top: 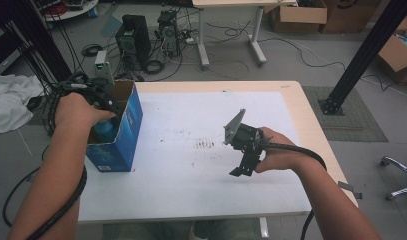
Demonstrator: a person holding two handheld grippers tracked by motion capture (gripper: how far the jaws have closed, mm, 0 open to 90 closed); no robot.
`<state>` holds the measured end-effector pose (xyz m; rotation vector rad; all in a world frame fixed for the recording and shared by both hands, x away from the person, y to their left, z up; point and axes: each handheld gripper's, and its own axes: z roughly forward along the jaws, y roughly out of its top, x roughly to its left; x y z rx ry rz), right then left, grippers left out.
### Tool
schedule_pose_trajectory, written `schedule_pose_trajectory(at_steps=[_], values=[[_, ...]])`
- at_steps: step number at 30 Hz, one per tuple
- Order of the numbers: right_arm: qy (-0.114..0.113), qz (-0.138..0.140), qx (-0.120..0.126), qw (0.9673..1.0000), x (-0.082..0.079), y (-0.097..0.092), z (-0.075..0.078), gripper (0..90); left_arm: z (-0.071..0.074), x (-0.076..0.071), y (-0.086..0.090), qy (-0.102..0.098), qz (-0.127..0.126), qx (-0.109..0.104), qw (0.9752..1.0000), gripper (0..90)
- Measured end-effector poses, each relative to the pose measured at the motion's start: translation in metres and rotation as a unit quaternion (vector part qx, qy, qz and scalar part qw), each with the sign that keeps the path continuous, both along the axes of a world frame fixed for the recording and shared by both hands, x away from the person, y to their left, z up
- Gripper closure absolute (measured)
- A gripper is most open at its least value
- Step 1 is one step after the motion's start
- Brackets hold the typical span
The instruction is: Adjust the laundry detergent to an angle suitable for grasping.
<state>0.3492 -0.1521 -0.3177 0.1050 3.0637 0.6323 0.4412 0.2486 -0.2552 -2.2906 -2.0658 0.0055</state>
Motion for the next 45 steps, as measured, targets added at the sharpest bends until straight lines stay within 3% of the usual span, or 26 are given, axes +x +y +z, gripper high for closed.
schedule_pose_trajectory(at_steps=[7, 21, 31, 41, 45], values=[[-0.001, 0.001, -0.001, 1.0000, 0.000, 0.001, 0.002, 0.0, 0.012, -0.002, 0.000, -0.004, 0.001, -0.009, 1.0000, 23.1], [0.000, -0.002, 0.002, 1.0000, 0.000, -0.002, 0.002, 0.0, 0.057, -0.005, -0.009, -0.022, -0.037, -0.006, 0.9990, 17.3], [-0.001, -0.003, 0.005, 1.0000, 0.001, -0.002, 0.002, 0.0, 0.079, -0.006, -0.022, -0.030, -0.062, -0.003, 0.9976, 12.8], [-0.002, -0.005, 0.006, 1.0000, 0.000, -0.002, 0.004, 0.0, 0.096, -0.011, -0.038, -0.041, -0.095, -0.007, 0.9946, 10.0], [0.002, -0.005, 0.006, 1.0000, 0.000, -0.003, 0.004, 0.0, 0.098, -0.014, -0.052, -0.038, -0.130, -0.021, 0.9905, 3.3]])
